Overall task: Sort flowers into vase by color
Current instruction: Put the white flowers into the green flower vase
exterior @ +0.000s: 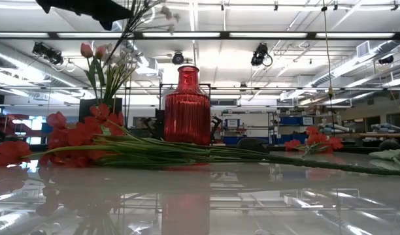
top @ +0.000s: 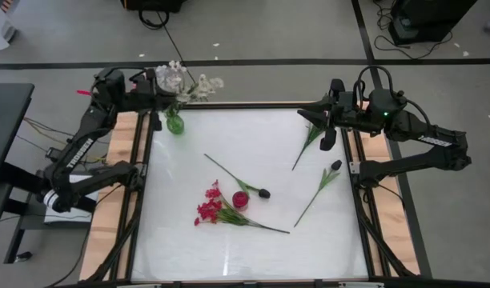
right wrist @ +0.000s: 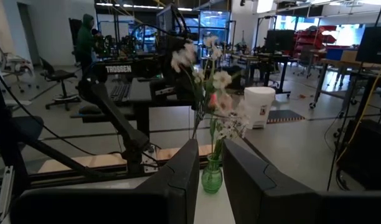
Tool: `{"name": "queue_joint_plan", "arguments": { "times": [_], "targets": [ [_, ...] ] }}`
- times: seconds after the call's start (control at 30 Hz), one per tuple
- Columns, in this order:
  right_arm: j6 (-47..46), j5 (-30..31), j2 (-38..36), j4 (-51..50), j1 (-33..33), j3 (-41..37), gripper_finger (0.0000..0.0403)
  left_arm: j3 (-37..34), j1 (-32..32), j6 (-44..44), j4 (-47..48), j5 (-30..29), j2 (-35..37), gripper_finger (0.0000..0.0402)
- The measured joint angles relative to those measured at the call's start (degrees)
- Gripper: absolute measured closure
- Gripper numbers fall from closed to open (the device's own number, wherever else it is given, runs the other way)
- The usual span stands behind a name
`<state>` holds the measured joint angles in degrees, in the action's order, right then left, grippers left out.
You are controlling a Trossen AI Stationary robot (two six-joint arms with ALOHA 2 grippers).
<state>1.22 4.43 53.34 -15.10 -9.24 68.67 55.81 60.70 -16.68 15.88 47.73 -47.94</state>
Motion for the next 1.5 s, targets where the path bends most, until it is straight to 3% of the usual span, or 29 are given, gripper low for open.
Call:
{"name": "queue_joint_plan", "arguments": {
  "times": [0.37,0.93,1.13,1.5],
  "targets": [
    [0.01,0.00,0.00,0.01,0.00,0.01,0.0321,0.00,7.55,-7.16,4.68,3.81,-2.32,0.0401],
    [0.01,0.00,0.00,-0.01,-0.01,0.01,0.0321,-0.02,11.11,-17.66,3.96,10.92,-13.00,0.0401],
    [-0.01,0.00,0.00,0.00,-0.01,0.01,0.0321,-0.02,14.37,-20.46,2.69,13.51,-14.95,0.0401],
    [-0.01,0.00,0.00,0.01,0.01,0.01,0.0321,-0.02,14.30,-21.34,2.85,14.13,-16.04,0.0401]
  ]
}}
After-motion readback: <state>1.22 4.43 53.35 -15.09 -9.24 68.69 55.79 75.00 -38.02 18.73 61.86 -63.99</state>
